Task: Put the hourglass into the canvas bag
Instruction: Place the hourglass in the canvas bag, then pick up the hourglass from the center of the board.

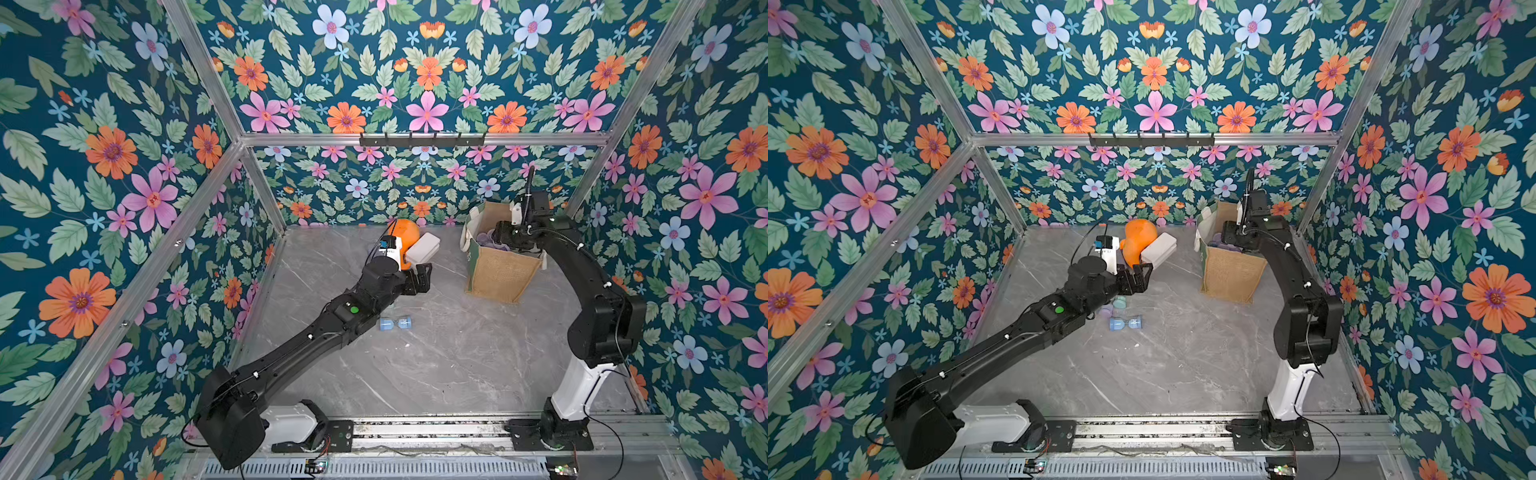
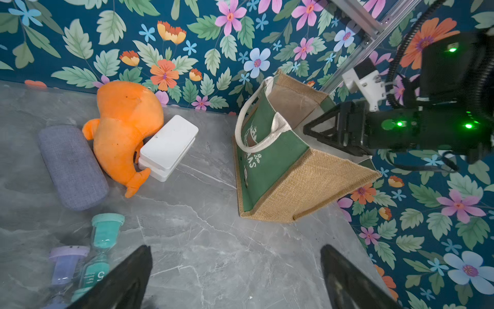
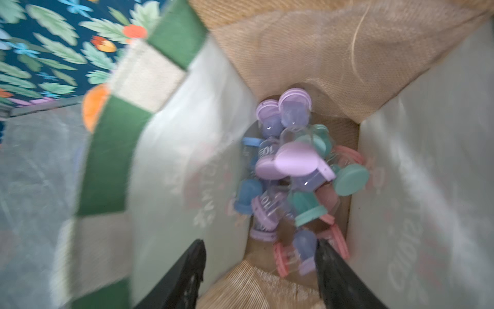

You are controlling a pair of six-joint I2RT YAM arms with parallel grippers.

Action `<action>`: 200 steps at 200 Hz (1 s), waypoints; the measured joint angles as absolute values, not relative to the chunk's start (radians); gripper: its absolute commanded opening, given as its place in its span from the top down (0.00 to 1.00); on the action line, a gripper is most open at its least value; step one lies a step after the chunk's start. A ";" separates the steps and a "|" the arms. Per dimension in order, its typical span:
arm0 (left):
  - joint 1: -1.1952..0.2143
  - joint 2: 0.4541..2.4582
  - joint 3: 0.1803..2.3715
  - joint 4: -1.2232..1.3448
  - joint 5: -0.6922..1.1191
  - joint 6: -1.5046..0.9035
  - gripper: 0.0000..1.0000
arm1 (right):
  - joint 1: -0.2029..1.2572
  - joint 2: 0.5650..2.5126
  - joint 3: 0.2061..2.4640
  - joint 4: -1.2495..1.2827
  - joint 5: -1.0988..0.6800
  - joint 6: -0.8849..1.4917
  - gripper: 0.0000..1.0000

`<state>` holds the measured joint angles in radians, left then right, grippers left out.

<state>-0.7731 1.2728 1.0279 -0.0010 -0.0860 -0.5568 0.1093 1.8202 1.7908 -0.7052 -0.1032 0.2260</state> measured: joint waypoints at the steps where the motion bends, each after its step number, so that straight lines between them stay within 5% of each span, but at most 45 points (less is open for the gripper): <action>1: -0.773 1.271 1.026 -0.001 -0.088 -0.557 0.00 | 0.110 1.818 1.790 -0.705 -0.104 0.227 0.33; 91: -0.773 1.102 0.894 -0.123 -0.241 -0.546 0.00 | 0.473 1.614 1.655 -0.680 -0.072 0.168 0.33; 200: -0.773 0.902 0.735 -0.305 -0.392 -0.628 0.00 | 0.787 1.878 1.504 -0.553 -0.105 -0.034 0.32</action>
<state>-0.7731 0.9020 0.7345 -0.3046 -0.3916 -0.6285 0.7868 1.8782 1.5043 -0.5529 -0.1055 -0.0341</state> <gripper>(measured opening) 0.998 0.679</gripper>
